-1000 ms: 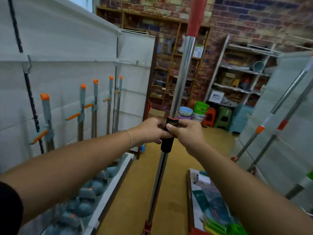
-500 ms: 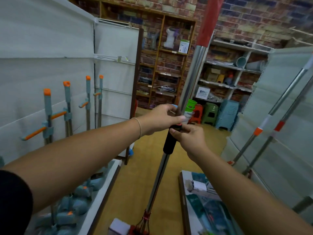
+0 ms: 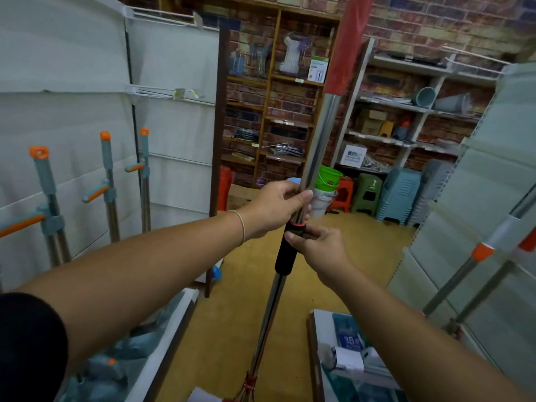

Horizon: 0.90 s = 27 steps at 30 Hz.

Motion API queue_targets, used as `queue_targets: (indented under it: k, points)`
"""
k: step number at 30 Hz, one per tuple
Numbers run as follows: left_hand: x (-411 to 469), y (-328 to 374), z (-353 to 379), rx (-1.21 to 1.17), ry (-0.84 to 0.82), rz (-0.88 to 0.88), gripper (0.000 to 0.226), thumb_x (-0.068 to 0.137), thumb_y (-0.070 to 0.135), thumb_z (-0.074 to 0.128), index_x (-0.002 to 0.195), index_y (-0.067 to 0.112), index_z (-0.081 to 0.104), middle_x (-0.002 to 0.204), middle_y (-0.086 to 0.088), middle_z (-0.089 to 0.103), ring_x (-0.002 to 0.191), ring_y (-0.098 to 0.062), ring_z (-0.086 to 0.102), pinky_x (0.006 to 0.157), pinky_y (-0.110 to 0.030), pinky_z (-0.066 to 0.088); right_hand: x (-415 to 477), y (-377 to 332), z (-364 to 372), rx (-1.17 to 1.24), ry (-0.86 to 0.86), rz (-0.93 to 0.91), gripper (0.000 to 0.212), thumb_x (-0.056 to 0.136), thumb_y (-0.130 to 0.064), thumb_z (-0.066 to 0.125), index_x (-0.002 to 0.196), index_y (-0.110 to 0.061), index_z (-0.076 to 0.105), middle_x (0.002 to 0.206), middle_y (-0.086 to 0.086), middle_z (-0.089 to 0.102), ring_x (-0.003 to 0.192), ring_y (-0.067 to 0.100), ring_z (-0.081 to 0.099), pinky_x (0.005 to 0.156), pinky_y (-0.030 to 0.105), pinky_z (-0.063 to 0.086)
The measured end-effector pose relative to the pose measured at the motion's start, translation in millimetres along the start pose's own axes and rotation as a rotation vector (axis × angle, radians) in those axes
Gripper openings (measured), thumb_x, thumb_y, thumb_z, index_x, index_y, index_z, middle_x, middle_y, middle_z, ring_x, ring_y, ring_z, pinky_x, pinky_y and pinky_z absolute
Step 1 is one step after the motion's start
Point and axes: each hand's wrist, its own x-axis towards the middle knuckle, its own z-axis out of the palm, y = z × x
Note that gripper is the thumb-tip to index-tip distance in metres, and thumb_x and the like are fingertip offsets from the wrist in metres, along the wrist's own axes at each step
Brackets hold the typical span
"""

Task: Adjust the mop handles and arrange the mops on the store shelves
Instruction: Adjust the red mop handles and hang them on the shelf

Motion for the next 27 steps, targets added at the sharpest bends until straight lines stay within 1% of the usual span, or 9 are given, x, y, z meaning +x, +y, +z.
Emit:
queue_targets:
  k: [5,9,13,16,18,20,22,25,27]
  points:
    - [59.3,-9.0,16.8,-0.001,0.029,0.041,0.026,0.098,0.018,0.057,0.109,-0.004,0.064,0.093,-0.018,0.070,0.081,-0.025,0.068,0.077,-0.036,0.060,53.6,13.0,-28.0,0.009,-0.031,-0.008,0.017,0.085,-0.008,0.075,0.101,-0.010,0.076,0.097,0.004,0.077,0.100,0.022,0.071,0.094,0.045,0.055]
    - [97.2,-15.7,21.6,0.004,0.028,0.076,0.023,0.097,0.017,0.058,0.106,-0.003,0.065,0.091,-0.018,0.071,0.080,-0.025,0.069,0.078,-0.038,0.061,83.9,18.1,-41.0,0.011,-0.041,-0.022,0.018,0.087,-0.006,0.073,0.104,-0.012,0.075,0.098,0.000,0.077,0.098,0.016,0.071,0.094,0.038,0.056]
    - [133.4,-27.5,21.9,0.007,0.024,0.093,0.022,0.097,0.018,0.059,0.103,-0.002,0.067,0.090,-0.017,0.072,0.080,-0.027,0.071,0.078,-0.042,0.061,116.0,25.0,-49.6,-0.050,-0.044,-0.026,0.017,0.087,-0.009,0.074,0.103,-0.014,0.075,0.097,0.000,0.077,0.096,0.014,0.071,0.091,0.037,0.057]
    - [160.5,-38.6,19.8,0.007,0.010,0.095,0.024,0.097,0.018,0.058,0.105,-0.003,0.066,0.094,-0.025,0.071,0.086,-0.037,0.071,0.080,-0.045,0.060,138.6,29.2,-54.2,-0.131,-0.049,-0.023,0.014,0.088,-0.014,0.074,0.102,-0.018,0.074,0.095,-0.002,0.076,0.092,0.011,0.071,0.086,0.033,0.058]
    - [180.0,-47.6,17.5,0.010,0.000,0.095,0.023,0.097,0.018,0.058,0.106,-0.002,0.066,0.097,-0.025,0.071,0.090,-0.038,0.070,0.081,-0.045,0.060,153.5,32.3,-56.7,-0.182,-0.060,-0.009,0.012,0.089,-0.019,0.073,0.101,-0.019,0.074,0.086,-0.003,0.074,0.081,0.011,0.069,0.077,0.033,0.055]
    - [201.6,-60.0,14.6,-0.011,-0.016,0.087,0.019,0.097,0.018,0.059,0.103,0.001,0.067,0.091,-0.021,0.071,0.087,-0.036,0.071,0.082,-0.047,0.059,170.4,34.1,-60.4,-0.216,-0.045,0.027,0.011,0.088,-0.023,0.074,0.098,-0.020,0.075,0.080,0.004,0.072,0.074,0.018,0.065,0.072,0.040,0.055]
    - [224.2,-73.6,10.7,-0.026,-0.033,0.077,0.016,0.095,0.019,0.061,0.099,0.005,0.068,0.084,-0.014,0.072,0.080,-0.030,0.071,0.083,-0.051,0.058,190.0,33.7,-66.2,-0.228,-0.009,0.082,0.016,0.086,-0.024,0.077,0.100,-0.018,0.073,0.089,0.011,0.075,0.084,0.029,0.070,0.078,0.048,0.058]
    - [257.9,-92.6,4.2,-0.016,-0.069,0.079,0.016,0.094,0.019,0.063,0.097,0.005,0.070,0.084,-0.011,0.073,0.081,-0.029,0.072,0.085,-0.052,0.057,224.0,32.1,-75.5,-0.240,0.054,0.169,0.030,0.084,-0.024,0.078,0.108,-0.009,0.068,0.099,0.013,0.072,0.090,0.025,0.069,0.077,0.043,0.059]
    - [283.4,-104.0,-0.9,-0.002,-0.106,0.082,0.017,0.094,0.018,0.063,0.103,0.005,0.070,0.091,-0.010,0.074,0.089,-0.029,0.072,0.089,-0.049,0.057,251.5,30.5,-79.3,-0.254,0.112,0.180,0.028,0.086,-0.023,0.077,0.107,-0.007,0.069,0.101,0.015,0.070,0.092,0.025,0.068,0.075,0.040,0.060]
